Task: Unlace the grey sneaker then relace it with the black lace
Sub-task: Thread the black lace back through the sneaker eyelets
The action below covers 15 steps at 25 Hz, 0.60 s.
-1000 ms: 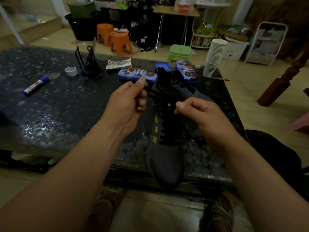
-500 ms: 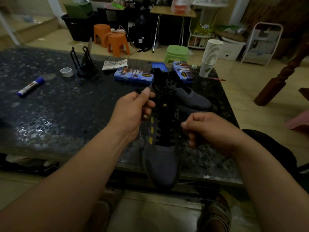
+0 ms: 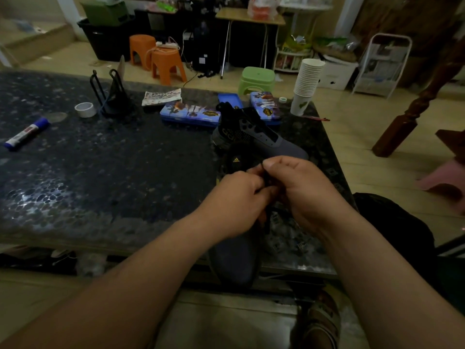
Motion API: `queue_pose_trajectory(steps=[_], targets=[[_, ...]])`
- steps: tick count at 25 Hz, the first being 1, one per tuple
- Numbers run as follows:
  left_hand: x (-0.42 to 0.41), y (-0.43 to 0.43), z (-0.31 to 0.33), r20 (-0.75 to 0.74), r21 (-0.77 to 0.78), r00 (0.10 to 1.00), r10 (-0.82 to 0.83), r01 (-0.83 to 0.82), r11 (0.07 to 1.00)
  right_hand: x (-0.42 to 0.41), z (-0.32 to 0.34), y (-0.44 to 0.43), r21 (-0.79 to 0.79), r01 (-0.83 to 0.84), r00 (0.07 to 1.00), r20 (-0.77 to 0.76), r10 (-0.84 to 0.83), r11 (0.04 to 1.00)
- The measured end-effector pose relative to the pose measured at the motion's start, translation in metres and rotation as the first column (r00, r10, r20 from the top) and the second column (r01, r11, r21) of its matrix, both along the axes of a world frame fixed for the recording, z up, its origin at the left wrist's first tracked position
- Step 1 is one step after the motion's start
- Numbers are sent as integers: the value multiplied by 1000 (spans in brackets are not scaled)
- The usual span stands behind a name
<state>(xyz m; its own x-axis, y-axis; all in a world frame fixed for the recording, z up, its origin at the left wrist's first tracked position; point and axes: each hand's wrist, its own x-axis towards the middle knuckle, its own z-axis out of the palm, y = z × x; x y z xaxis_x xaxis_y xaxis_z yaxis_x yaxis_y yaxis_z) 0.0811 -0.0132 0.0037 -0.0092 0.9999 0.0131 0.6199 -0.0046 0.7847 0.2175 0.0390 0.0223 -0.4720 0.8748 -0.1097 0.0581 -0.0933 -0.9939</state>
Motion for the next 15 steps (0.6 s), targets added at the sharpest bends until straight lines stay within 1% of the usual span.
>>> queue_pose_trajectory(steps=[4, 6, 9, 11, 12, 13, 15], targets=[[7, 0, -1, -91, -12, 994, -56, 55, 998, 2, -2, 5, -184, 18, 984, -170, -50, 983], [4, -1, -1, -96, -15, 994, -48, 46, 999, 3, -4, 9, -248, 9, 960, -268, -77, 969], [-1, -5, 0, -115, -13, 991, -68, 66, 998, 3, -4, 11, -289, -14, 948, -309, -79, 957], [-6, -7, 2, -122, -9, 986, -115, 115, 993, 3, -4, 12, -313, 2, 945, -310, -104, 950], [-11, -7, 4, -122, 20, 986, -117, 120, 993, 3, -3, 13, -320, 26, 943, -308, -130, 947], [-19, -5, 5, -121, 80, 990, -69, 79, 994, 4, -3, 15, -325, 58, 939, -303, -162, 944], [-45, 7, 5, -100, 234, 986, 135, -109, 966, 8, -2, 20, -314, 108, 941, -274, -199, 943]])
